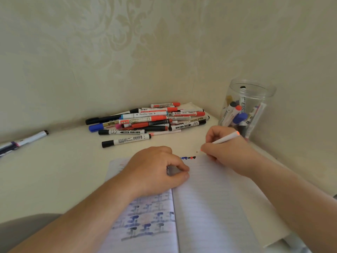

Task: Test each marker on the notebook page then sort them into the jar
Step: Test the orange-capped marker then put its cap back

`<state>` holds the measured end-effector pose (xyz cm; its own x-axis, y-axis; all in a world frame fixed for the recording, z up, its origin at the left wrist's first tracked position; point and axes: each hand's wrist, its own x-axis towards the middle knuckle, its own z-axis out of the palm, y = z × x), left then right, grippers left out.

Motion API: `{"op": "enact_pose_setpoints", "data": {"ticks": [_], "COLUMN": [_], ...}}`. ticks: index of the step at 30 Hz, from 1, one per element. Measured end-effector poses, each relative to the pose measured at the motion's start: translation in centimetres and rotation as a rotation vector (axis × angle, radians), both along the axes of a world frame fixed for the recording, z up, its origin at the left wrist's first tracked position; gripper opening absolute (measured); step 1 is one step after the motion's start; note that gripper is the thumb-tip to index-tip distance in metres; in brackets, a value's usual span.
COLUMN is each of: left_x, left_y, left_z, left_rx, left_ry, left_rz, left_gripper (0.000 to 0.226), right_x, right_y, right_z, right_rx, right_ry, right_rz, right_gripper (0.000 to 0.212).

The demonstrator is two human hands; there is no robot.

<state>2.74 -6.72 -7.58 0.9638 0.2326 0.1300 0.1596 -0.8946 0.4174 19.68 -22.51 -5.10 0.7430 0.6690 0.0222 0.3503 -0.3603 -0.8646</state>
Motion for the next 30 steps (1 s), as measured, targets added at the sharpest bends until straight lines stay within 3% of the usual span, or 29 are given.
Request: {"op": "enact_pose_setpoints", "data": {"ticks": [5,13,30], "left_x": [0.14,0.72,0.80], "left_y": [0.09,-0.27,-0.20], "left_z": [-0.08,0.44,0.29], "left_rx": [-0.012,0.125,0.127], "left_ry": [0.029,0.138,0.137], "left_rz": [0.001,-0.016,0.002], "left_gripper": [0.028,0.041,0.040], "right_x": [-0.32,-0.12,-0.40], "right_y": [0.48,0.34,0.46], "right_z": [-0.69,-0.62,-0.86], "right_rx": [0.061,0.035,-0.007], "right_ry": [0.022,0.044,-0.053], "right_rz": [-0.076,-0.068,-0.043], "right_gripper": [0.026,0.027,0.027]}}
